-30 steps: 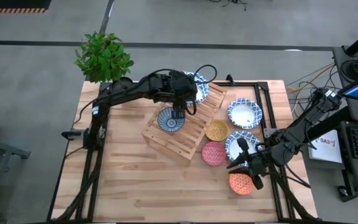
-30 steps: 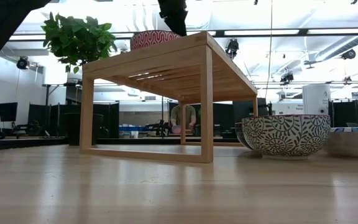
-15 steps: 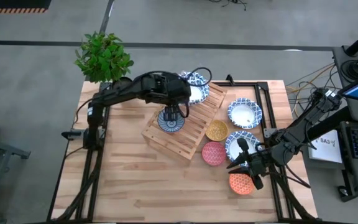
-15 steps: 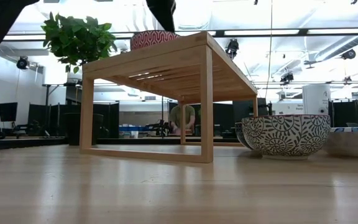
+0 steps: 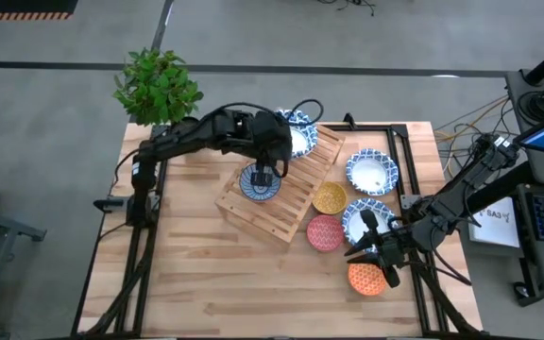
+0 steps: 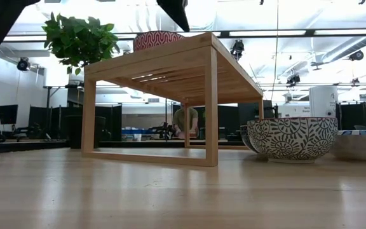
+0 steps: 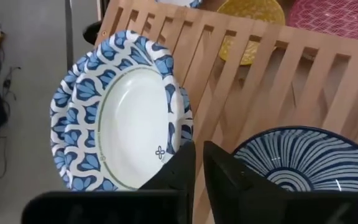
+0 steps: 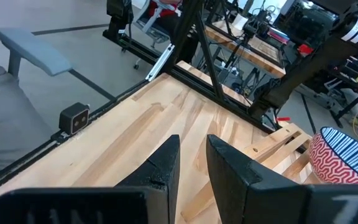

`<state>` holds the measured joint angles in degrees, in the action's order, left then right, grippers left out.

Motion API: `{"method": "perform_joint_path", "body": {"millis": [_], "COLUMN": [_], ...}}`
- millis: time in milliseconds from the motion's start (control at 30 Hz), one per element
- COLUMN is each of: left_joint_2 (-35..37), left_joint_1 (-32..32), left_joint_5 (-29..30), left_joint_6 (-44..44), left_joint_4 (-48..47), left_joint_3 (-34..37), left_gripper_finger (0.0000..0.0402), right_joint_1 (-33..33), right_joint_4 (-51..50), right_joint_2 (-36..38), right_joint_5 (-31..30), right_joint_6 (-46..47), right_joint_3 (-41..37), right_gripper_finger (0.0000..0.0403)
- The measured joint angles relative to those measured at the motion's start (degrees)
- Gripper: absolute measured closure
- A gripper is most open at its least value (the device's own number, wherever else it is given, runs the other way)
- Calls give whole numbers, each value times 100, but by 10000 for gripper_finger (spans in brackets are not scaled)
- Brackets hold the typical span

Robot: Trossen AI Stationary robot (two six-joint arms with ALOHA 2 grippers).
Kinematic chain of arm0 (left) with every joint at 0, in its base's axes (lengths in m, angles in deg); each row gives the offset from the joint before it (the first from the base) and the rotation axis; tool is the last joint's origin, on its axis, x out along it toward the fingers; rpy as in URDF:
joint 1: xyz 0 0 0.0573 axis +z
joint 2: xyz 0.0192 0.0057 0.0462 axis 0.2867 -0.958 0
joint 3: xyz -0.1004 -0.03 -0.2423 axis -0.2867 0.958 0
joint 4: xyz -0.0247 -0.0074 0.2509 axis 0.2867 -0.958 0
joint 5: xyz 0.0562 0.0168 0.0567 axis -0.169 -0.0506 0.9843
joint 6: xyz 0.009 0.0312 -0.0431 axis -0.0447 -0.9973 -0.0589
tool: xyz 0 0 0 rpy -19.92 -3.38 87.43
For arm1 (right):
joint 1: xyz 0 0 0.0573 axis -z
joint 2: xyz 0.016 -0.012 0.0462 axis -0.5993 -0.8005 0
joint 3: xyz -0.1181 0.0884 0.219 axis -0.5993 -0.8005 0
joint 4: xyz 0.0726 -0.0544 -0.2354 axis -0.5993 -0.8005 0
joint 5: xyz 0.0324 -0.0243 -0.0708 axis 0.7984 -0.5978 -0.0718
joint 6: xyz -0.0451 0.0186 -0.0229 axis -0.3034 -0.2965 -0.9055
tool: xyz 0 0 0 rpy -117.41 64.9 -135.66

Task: Place and stack bowls onto a shelf
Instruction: Stack the white patterned bowl on top of the white patterned bowl on the shelf

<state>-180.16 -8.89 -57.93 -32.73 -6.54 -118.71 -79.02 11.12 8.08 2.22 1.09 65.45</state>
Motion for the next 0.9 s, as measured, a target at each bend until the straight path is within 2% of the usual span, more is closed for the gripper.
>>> {"method": "perform_joint_path", "body": {"millis": [100, 267, 767, 900], "left_joint_2": [-47, -135, -192, -192], "left_joint_1": [0, 27, 228, 285], "left_joint_5": [7, 4, -4, -290], "left_joint_6": [32, 113, 343, 499], "left_joint_4": [3, 7, 151, 155], "left_joint_3": [0, 2, 9, 26], "left_gripper_finger": [379, 399, 401, 401], "right_joint_1": [0, 0, 0, 0], "right_joint_4": [-20, -27, -28, -29], "right_joint_2": [0, 0, 0, 0], "right_joint_5": [0, 0, 0, 0], "right_joint_6": [1, 0, 2, 2], "right_joint_3": [0, 0, 0, 0], "right_gripper_finger": [335, 335, 335, 335]}}
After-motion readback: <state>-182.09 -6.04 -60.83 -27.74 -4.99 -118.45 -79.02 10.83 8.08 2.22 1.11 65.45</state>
